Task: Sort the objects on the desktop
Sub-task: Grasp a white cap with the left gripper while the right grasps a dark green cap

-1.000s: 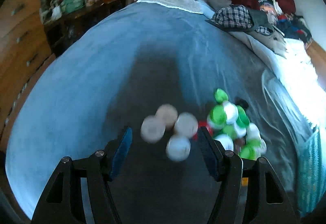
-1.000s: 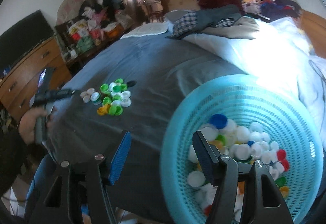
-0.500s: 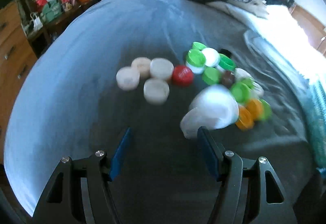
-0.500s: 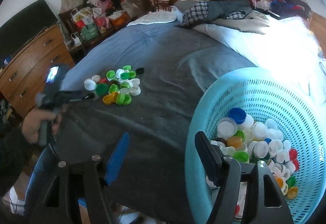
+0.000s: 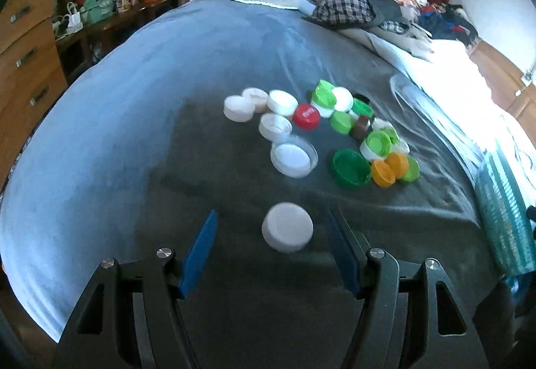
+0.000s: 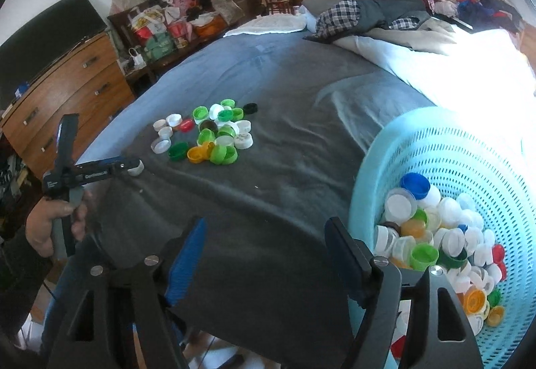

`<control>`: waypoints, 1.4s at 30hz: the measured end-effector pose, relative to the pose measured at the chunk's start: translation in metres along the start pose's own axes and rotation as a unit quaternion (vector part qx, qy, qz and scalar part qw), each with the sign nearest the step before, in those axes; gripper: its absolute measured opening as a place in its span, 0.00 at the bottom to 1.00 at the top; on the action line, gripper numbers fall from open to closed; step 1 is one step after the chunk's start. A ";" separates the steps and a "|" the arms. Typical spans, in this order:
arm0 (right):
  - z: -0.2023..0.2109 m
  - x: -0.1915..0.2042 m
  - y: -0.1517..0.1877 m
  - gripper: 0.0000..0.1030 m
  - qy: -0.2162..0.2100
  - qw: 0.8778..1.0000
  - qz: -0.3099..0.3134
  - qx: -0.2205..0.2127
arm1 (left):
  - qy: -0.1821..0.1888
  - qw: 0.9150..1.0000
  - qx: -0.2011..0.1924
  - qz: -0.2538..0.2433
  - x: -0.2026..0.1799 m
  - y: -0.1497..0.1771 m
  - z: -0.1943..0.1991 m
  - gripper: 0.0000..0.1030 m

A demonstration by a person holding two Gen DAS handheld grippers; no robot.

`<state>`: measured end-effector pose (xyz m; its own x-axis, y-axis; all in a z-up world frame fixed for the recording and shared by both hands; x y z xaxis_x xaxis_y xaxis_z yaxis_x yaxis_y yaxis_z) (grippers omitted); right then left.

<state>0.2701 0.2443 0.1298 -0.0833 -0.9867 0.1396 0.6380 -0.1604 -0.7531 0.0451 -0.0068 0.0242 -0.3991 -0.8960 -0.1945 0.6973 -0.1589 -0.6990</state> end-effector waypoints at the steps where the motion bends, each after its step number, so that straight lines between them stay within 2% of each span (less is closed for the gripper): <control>1: -0.001 0.000 0.000 0.75 -0.001 1.000 0.000 0.001 | 0.003 1.000 0.002 -0.003 -0.002 0.001 0.000 0.54; 4: -0.003 0.005 -0.001 0.75 -0.010 1.000 0.002 0.001 | 0.017 1.000 0.008 -0.014 -0.011 0.003 -0.004 0.39; 5: -0.004 0.009 -0.003 0.75 -0.015 1.000 0.004 0.000 | 0.018 1.000 0.009 -0.021 -0.015 0.003 -0.006 0.36; 6: -0.004 0.012 -0.003 0.75 -0.021 1.000 0.006 0.000 | 0.013 0.999 0.010 -0.032 -0.019 0.003 -0.008 0.26; 7: -0.006 0.016 -0.004 0.74 -0.028 1.000 0.009 -0.001 | 0.007 0.999 0.016 -0.041 -0.020 0.004 -0.012 0.26; 9: -0.012 0.026 -0.006 0.65 -0.052 0.999 0.012 0.002 | 0.008 0.999 0.014 -0.036 -0.019 0.005 -0.012 0.26; 11: -0.022 0.039 -0.007 0.50 -0.081 0.997 0.012 0.012 | 0.004 1.000 0.006 -0.027 -0.014 0.005 -0.006 0.26; 17: -0.084 0.095 -0.014 0.47 -0.176 0.984 0.011 0.038 | 0.004 1.000 0.002 0.021 0.009 0.008 0.000 0.26; 21: -0.137 0.130 -0.019 0.47 -0.202 0.978 0.029 0.051 | 0.010 0.999 0.003 0.031 0.016 0.008 -0.001 0.26; 26: -0.192 0.147 -0.021 0.47 -0.178 0.979 0.065 0.069 | 0.016 0.999 0.005 0.038 0.020 0.008 -0.002 0.26; 29: -0.206 0.139 -0.022 0.44 -0.144 0.984 0.086 0.066 | 0.019 0.999 0.005 0.041 0.021 0.008 -0.002 0.26; 32: -0.217 0.119 -0.030 0.44 -0.102 0.990 0.076 0.059 | 0.021 0.999 0.006 0.043 0.022 0.009 -0.004 0.26; 34: -0.218 0.119 -0.033 0.45 -0.102 0.990 0.079 0.057 | 0.024 0.999 0.004 0.046 0.023 0.011 -0.004 0.27; 38: -0.219 0.140 -0.036 0.47 -0.120 0.984 0.124 0.047 | 0.024 0.999 0.003 0.048 0.023 0.011 -0.005 0.27; 42: -0.232 0.146 -0.040 0.47 -0.116 0.984 0.125 0.051 | 0.022 0.999 0.003 0.047 0.023 0.009 -0.006 0.27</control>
<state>0.0547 0.1002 0.0315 0.2560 -0.9604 0.1095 0.6901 0.1023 -0.7164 0.0387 -0.0269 0.0092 -0.3572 -0.8884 -0.2883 0.7367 -0.0782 -0.6717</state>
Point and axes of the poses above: each gripper's, at about its wrist camera, not at the fingertips, and z roughly against the way its jaws point, x to its left, y to its underside, the point moved 1 cm from there along -z, roughly the way its jaws point, and after that the axes turned 9 degrees about -x, right-handed, at the moved point
